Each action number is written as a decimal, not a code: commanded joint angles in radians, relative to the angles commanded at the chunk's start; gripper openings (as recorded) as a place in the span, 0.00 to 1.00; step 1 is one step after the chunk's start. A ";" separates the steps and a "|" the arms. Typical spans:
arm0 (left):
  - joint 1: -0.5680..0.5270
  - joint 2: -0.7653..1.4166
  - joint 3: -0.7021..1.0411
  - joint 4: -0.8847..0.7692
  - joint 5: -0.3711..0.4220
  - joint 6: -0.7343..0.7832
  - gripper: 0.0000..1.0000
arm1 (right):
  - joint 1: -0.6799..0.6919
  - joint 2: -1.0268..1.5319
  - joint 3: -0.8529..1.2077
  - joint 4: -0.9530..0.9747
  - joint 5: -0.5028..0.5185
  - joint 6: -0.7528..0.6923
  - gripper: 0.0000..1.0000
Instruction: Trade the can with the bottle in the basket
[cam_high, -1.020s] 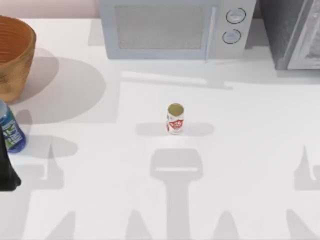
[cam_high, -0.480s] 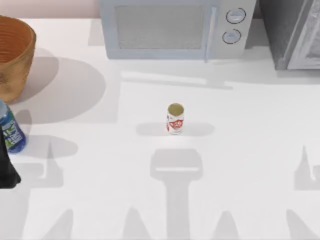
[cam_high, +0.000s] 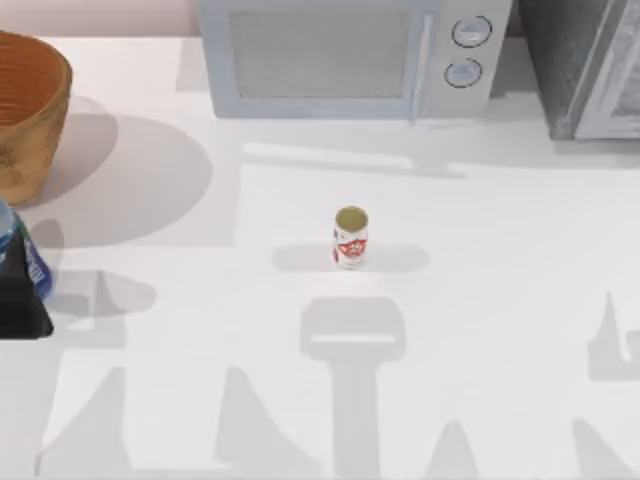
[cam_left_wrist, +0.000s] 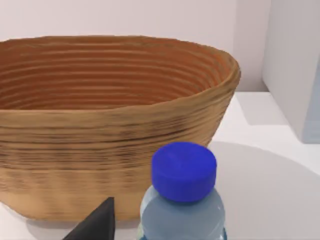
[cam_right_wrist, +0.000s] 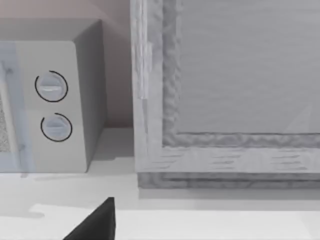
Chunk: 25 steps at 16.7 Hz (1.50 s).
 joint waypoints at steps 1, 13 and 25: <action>0.008 0.095 0.003 0.072 0.010 0.003 1.00 | 0.000 0.000 0.000 0.000 0.000 0.000 1.00; 0.092 0.964 0.028 0.758 0.103 0.038 1.00 | 0.000 0.000 0.000 0.000 0.000 0.000 1.00; 0.087 1.097 0.084 0.827 0.099 0.039 1.00 | 0.000 0.000 0.000 0.000 0.000 0.000 1.00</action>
